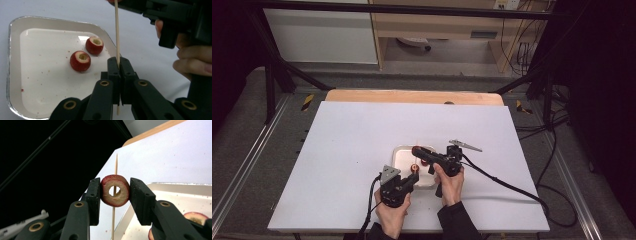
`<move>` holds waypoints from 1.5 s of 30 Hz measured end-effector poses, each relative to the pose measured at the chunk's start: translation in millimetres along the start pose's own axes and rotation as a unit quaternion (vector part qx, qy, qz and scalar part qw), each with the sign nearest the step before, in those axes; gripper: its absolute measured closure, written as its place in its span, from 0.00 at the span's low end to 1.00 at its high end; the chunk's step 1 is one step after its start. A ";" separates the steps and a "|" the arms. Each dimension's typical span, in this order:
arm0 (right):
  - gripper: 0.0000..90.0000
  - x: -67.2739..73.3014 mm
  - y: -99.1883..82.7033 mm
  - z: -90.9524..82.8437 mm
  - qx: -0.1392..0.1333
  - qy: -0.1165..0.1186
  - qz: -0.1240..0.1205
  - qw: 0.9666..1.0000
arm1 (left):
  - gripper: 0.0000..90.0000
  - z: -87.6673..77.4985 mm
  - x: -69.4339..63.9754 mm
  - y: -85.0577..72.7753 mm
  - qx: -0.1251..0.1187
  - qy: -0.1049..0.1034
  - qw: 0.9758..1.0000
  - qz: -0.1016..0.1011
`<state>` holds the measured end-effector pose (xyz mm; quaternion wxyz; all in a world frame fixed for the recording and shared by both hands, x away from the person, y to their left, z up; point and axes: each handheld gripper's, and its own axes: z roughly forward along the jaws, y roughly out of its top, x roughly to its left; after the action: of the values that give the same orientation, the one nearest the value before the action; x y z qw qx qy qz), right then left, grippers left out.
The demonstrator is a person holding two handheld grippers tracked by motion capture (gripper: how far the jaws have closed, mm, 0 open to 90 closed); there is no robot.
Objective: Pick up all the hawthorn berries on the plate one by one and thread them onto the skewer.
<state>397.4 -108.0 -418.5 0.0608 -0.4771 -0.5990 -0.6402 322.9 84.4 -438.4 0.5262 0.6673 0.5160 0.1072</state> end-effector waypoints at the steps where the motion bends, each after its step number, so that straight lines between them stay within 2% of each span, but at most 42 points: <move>1: 0.69 0.0 0.0 0.0 0.000 0.000 0.000 1.000 | 0.98 0.4 0.6 1.4 0.000 -0.001 1.000 0.000; 3: 0.69 1.9 -4.9 -1.0 0.005 -0.002 -0.010 1.000 | 0.98 0.9 1.5 4.0 0.001 0.001 1.000 0.004; 7: 0.69 3.1 -10.5 -0.7 0.015 -0.002 -0.015 1.000 | 0.98 2.1 3.8 8.9 -0.002 0.006 1.000 0.013; 13: 0.69 3.7 -12.4 -1.4 0.023 -0.005 -0.027 0.999 | 0.98 2.6 5.8 10.0 -0.002 0.003 1.000 0.020; 14: 0.68 3.7 -12.2 -1.8 0.026 -0.003 -0.030 0.999 | 0.98 2.2 6.3 10.2 -0.001 0.001 1.000 0.027; 16: 0.62 5.1 -10.0 -4.3 0.026 -0.006 -0.042 0.999 | 0.98 0.4 7.6 9.9 0.001 0.006 0.999 0.037; 17: 0.53 6.7 -5.2 -7.9 0.018 -0.019 -0.061 0.998 | 0.98 -0.9 9.7 9.5 0.004 0.007 0.999 0.041; 18: 0.53 6.7 -5.2 -7.9 0.018 -0.019 -0.061 0.998 | 0.98 -2.7 12.3 8.9 0.006 0.008 0.999 0.042; 20: 0.39 7.0 4.3 -12.9 0.028 -0.029 -0.082 0.996 | 0.98 -8.2 17.1 7.5 0.007 0.014 0.999 0.052; 21: 0.39 7.0 4.3 -12.9 0.028 -0.029 -0.082 0.996 | 0.98 -11.3 19.7 6.9 0.010 0.016 0.998 0.061; 22: 0.33 6.2 7.1 -14.0 0.034 -0.039 -0.093 0.994 | 0.98 -14.0 21.5 6.2 0.013 0.019 0.998 0.066; 25: 0.24 3.2 13.9 -16.2 0.060 -0.066 -0.127 0.988 | 0.98 -22.6 27.0 4.4 0.019 0.026 0.996 0.086; 26: 0.19 -0.4 17.7 -16.4 0.079 -0.075 -0.149 0.983 | 0.98 -24.8 28.5 4.1 0.023 0.026 0.995 0.092; 27: 0.19 -0.4 17.7 -16.4 0.079 -0.075 -0.149 0.983 | 0.98 -26.6 29.8 3.8 0.025 0.026 0.995 0.093; 28: 0.17 -2.5 19.3 -15.9 0.090 -0.079 -0.157 0.980 | 0.98 -28.3 30.7 3.4 0.026 0.027 0.994 0.098; 30: 0.16 -6.1 22.3 -15.1 0.119 -0.092 -0.171 0.974 | 0.98 -31.0 32.0 2.8 0.031 0.027 0.994 0.106; 32: 0.16 -8.7 25.5 -14.0 0.147 -0.107 -0.192 0.964 | 0.98 -32.9 33.7 2.7 0.036 0.024 0.993 0.111; 33: 0.16 -9.1 27.1 -13.1 0.163 -0.116 -0.206 0.958 | 0.98 -33.8 34.6 2.7 0.037 0.023 0.993 0.112; 36: 0.19 -8.7 31.7 -8.4 0.213 -0.131 -0.251 0.935 | 0.98 -36.7 37.1 3.0 0.040 0.022 0.993 0.111; 39: 0.22 -7.7 35.9 -2.5 0.257 -0.136 -0.296 0.910 | 0.98 -37.9 39.2 2.5 0.040 0.023 0.992 0.115; 42: 0.22 -7.6 41.0 4.0 0.292 -0.138 -0.325 0.889 | 0.98 -38.0 40.5 2.1 0.043 0.023 0.992 0.118; 43: 0.23 -7.6 42.5 6.4 0.301 -0.137 -0.332 0.883 | 0.98 -37.8 41.0 2.2 0.043 0.022 0.992 0.119; 45: 0.25 -8.2 44.7 11.7 0.315 -0.137 -0.336 0.877 | 0.98 -38.0 41.8 2.2 0.044 0.022 0.991 0.121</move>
<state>437.2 -114.6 -394.5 -0.0938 -0.2854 -0.8956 -0.3281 316.7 140.6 -437.2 0.4684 0.7446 0.4472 0.1620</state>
